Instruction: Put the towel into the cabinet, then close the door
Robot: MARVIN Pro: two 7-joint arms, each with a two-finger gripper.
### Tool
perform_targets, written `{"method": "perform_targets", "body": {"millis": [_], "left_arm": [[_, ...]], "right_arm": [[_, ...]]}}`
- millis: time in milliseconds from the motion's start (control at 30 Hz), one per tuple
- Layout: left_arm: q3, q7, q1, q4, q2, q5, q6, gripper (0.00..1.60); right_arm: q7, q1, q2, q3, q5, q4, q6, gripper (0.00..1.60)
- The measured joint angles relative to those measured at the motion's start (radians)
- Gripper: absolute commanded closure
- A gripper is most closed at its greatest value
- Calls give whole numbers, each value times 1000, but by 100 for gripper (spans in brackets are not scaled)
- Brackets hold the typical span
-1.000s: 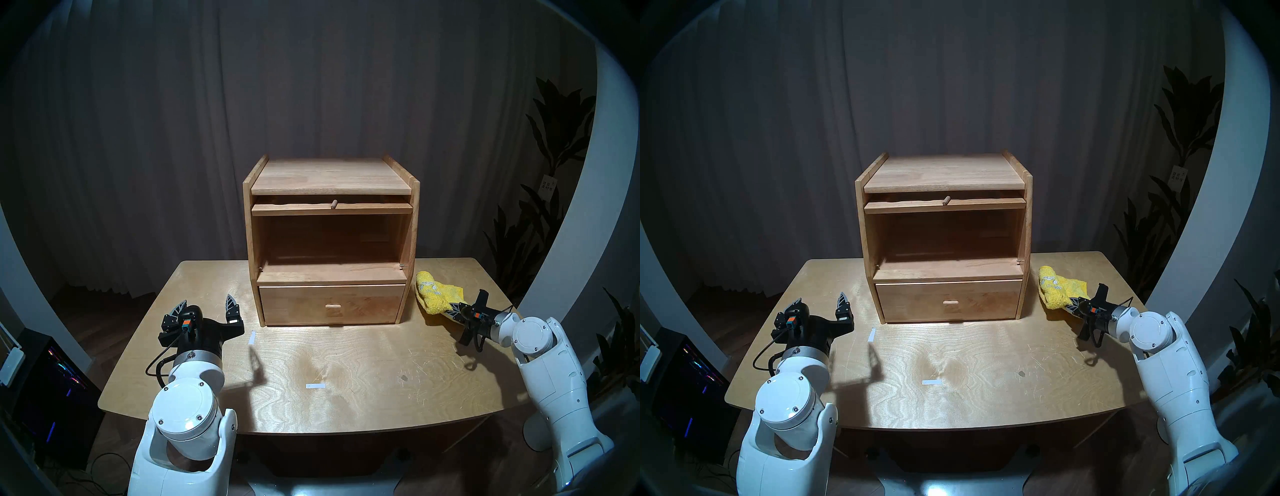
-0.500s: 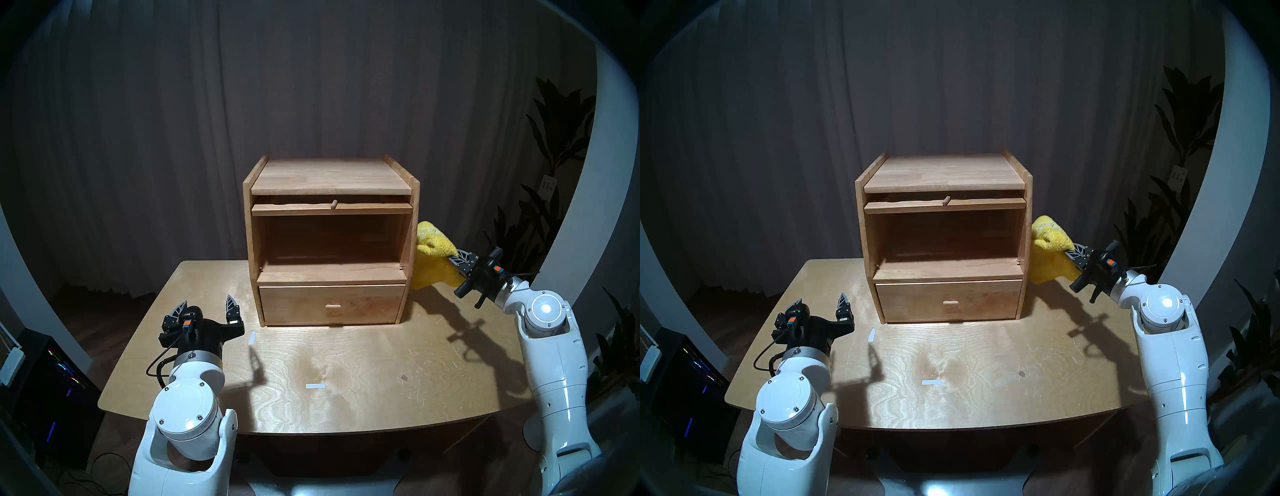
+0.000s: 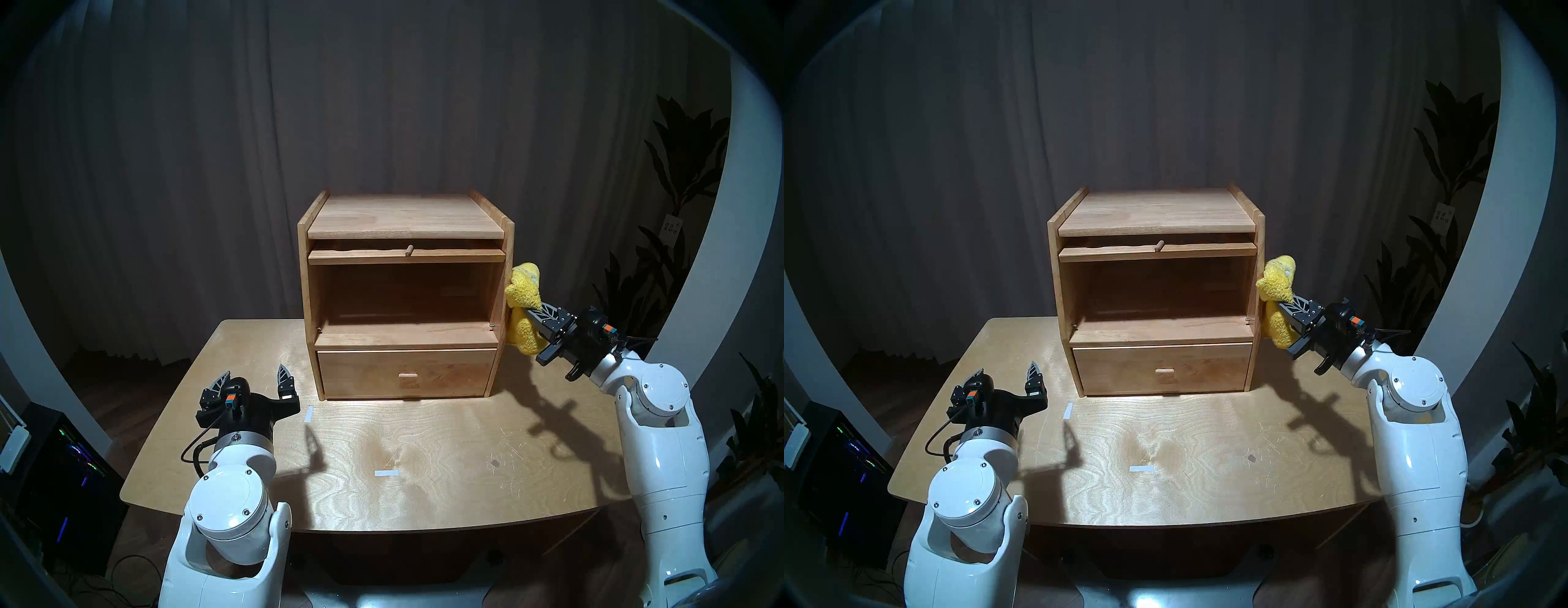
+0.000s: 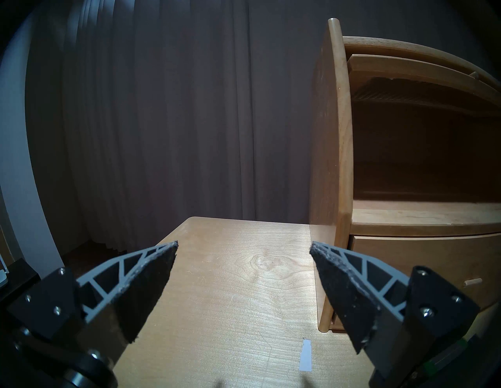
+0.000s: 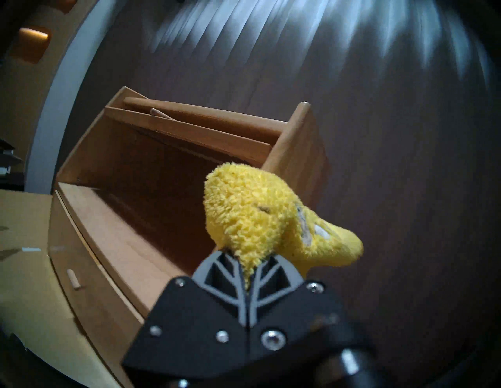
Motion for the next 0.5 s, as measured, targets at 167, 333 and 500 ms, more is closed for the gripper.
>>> {"method": "perform_targets", "body": {"millis": [167, 333, 500], "left_arm": [[0, 0, 0, 4, 0, 0, 0, 0], [0, 0, -1, 5, 0, 0, 0, 0], [-1, 0, -1, 6, -1, 0, 0, 0]], "right_arm": [[31, -59, -39, -12, 81, -38, 59, 160], [63, -109, -73, -35, 151, -76, 107, 160], [100, -159, -112, -70, 228, -120, 162, 160]]}}
